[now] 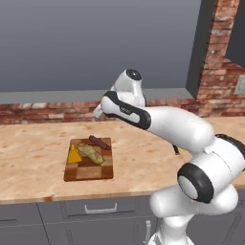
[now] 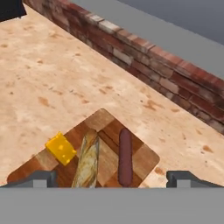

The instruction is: Retrieve the sausage and cheese from the fridge and place them on the cutting board on the counter.

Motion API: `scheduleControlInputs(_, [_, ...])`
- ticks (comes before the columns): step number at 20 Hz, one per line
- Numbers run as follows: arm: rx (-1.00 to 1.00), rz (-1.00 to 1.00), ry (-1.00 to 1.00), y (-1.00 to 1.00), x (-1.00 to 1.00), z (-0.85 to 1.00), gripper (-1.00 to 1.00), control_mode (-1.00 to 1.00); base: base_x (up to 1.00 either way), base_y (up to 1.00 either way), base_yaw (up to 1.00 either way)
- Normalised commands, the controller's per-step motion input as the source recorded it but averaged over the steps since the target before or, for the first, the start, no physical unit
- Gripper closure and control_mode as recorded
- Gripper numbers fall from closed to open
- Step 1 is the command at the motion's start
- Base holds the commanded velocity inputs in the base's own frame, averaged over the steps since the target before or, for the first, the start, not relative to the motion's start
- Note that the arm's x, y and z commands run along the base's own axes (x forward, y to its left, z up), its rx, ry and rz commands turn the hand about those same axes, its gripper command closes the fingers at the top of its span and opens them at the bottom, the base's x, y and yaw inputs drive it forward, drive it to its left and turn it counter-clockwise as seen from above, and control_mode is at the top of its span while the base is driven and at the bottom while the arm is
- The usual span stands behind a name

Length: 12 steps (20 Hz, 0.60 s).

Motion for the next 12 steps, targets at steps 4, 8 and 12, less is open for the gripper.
scheduleControlInputs(4, [-0.07, 0.01, -0.09, -0.11, -0.62, 0.93, -1.0, -1.0, 0.0, 0.0, 0.0])
scheduleControlInputs(8, [-0.02, 0.02, -0.07, -0.19, -0.78, 0.53, -1.0, -1.0, 0.0, 0.0, 0.0])
scheduleControlInputs(12, [0.0, 0.01, -0.01, -0.17, -0.58, 0.15, -1.0, -1.0, 0.0, 0.0, 0.0])
